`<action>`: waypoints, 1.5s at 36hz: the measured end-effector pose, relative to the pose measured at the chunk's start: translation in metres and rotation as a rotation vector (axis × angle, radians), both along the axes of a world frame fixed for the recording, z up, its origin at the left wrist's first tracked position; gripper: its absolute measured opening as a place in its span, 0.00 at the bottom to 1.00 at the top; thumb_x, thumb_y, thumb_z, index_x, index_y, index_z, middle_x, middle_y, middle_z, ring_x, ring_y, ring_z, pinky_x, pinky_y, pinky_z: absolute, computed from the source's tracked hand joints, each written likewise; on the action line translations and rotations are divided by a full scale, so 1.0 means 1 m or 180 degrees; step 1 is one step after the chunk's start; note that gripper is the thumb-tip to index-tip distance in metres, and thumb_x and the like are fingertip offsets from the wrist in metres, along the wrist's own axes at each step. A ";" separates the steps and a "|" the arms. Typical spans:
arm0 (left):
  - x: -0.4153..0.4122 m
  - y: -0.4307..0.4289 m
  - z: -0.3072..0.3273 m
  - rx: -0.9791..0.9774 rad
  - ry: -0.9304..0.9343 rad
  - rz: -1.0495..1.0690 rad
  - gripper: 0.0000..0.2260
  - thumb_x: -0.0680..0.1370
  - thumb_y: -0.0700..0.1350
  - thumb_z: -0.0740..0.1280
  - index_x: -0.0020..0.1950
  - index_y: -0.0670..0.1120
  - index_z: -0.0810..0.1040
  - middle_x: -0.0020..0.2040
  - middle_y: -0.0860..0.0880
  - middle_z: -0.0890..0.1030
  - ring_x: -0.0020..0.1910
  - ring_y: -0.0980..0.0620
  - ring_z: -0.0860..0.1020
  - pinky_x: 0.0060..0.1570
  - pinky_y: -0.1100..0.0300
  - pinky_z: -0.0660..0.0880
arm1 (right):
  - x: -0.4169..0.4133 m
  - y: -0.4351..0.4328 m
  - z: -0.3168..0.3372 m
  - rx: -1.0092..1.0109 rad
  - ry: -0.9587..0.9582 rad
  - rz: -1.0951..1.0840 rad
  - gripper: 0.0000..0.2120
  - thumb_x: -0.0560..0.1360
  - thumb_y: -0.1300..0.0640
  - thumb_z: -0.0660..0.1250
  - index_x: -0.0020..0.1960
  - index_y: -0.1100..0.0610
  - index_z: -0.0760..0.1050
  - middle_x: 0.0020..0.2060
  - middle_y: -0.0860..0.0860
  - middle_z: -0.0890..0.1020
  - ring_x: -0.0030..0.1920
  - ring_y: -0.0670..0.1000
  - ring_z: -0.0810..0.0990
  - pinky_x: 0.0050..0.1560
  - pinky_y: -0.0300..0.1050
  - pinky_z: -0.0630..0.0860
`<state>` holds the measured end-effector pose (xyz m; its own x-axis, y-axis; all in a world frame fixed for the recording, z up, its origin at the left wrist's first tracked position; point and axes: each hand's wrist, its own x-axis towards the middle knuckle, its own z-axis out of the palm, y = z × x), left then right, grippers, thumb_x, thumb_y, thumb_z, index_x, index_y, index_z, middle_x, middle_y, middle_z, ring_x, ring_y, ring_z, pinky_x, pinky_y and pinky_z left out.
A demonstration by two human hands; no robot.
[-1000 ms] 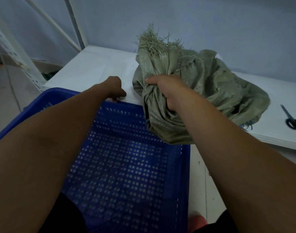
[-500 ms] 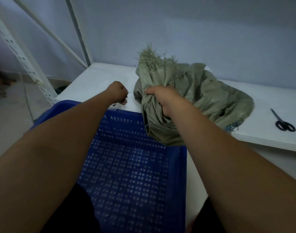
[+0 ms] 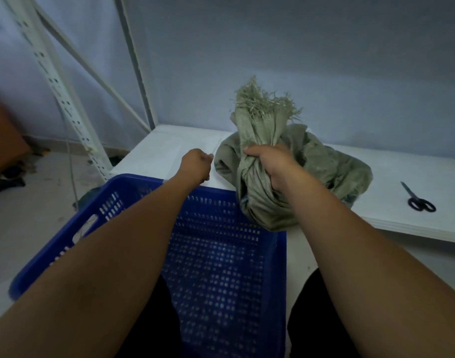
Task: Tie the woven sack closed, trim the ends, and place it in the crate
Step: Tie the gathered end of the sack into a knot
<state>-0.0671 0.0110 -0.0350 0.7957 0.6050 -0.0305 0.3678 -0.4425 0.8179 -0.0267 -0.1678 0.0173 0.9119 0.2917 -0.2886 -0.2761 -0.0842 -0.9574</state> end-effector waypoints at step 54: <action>-0.036 -0.039 0.057 -0.0594 -0.0761 -0.0455 0.14 0.85 0.46 0.55 0.67 0.51 0.74 0.34 0.52 0.72 0.28 0.54 0.69 0.26 0.61 0.72 | -0.024 -0.012 0.024 0.0476 -0.0432 -0.0140 0.09 0.72 0.62 0.76 0.51 0.59 0.80 0.46 0.58 0.86 0.45 0.58 0.87 0.48 0.54 0.85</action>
